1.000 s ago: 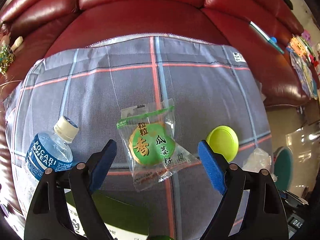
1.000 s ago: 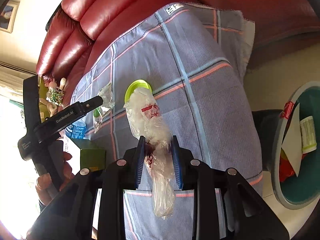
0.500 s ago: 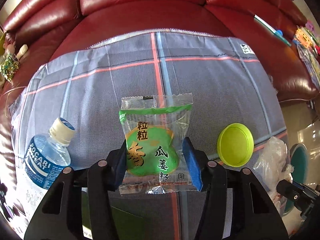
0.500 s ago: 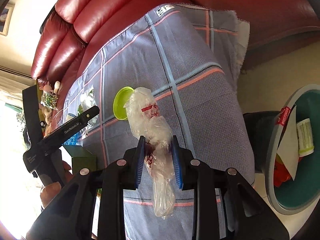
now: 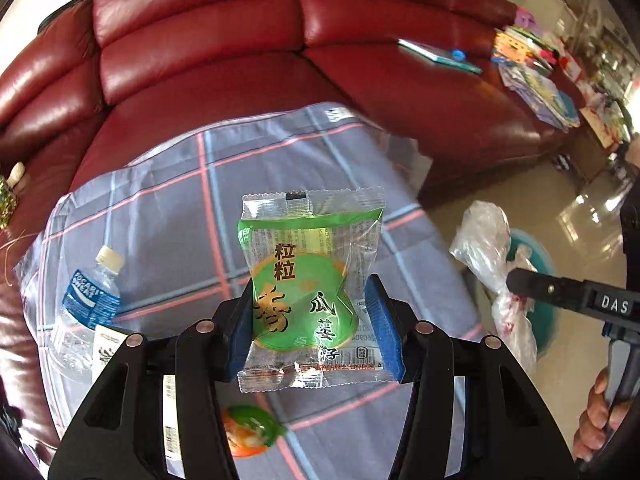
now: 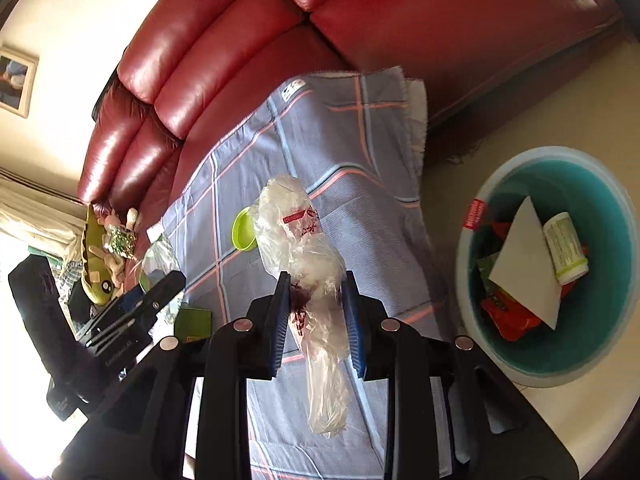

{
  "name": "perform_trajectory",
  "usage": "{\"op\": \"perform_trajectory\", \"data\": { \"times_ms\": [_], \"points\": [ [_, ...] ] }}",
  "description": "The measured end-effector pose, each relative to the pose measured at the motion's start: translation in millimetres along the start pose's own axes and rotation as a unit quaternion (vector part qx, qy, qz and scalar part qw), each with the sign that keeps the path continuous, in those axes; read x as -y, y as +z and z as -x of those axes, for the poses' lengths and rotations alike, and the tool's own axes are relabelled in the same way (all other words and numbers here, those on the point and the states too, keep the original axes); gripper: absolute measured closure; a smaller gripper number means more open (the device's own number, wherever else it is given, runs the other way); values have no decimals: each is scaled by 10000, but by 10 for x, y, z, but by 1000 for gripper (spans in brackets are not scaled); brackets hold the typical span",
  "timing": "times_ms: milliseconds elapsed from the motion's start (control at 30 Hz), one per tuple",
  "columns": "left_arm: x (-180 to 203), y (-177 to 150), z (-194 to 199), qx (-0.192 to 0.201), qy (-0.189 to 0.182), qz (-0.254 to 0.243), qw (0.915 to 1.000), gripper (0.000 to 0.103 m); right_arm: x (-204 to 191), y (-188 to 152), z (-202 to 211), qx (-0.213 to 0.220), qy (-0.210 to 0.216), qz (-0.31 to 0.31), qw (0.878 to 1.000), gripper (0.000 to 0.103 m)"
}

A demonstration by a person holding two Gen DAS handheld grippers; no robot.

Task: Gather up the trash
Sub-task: 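Carry packet and bag over the teal bin and open both tools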

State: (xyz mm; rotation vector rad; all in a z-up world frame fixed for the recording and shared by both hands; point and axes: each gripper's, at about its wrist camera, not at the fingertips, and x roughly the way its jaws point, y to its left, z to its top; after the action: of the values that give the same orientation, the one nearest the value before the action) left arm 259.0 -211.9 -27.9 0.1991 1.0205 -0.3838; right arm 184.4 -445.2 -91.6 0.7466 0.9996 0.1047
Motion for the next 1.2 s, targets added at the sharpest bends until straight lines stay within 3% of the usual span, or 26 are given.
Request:
{"op": "perform_trajectory", "data": {
  "times_ms": [367, 567, 833, 900, 1033, 1200],
  "points": [
    [1633, -271, -62, -196, -1033, -1131, 9880, 49, 1104, -124, 1196, 866, -346, -768, 9927, 78],
    [2227, -369, -384, -538, -1205, -1566, 9788, 49, 1526, -170, 1478, 1060, -439, -1061, 9877, 78],
    [2580, -365, -804, -874, -1346, -1762, 9712, 47, 1798, -149, 1435, 978, -455, -1256, 9862, 78],
    [2653, -369, -866, -933, -1401, -1813, 9689, 33, 1828, -130, 1407, 950, -466, -1269, 9863, 78],
    [2720, -371, -896, -911, -1128, -1923, 9706, 24, 1852, -102, 1337, 881, -470, -1287, 9866, 78],
    [2594, -375, -851, -849, -1108, -1798, 9737, 11, 1853, -90, 1227, 754, -486, -1255, 9880, 78]
  ]
}}
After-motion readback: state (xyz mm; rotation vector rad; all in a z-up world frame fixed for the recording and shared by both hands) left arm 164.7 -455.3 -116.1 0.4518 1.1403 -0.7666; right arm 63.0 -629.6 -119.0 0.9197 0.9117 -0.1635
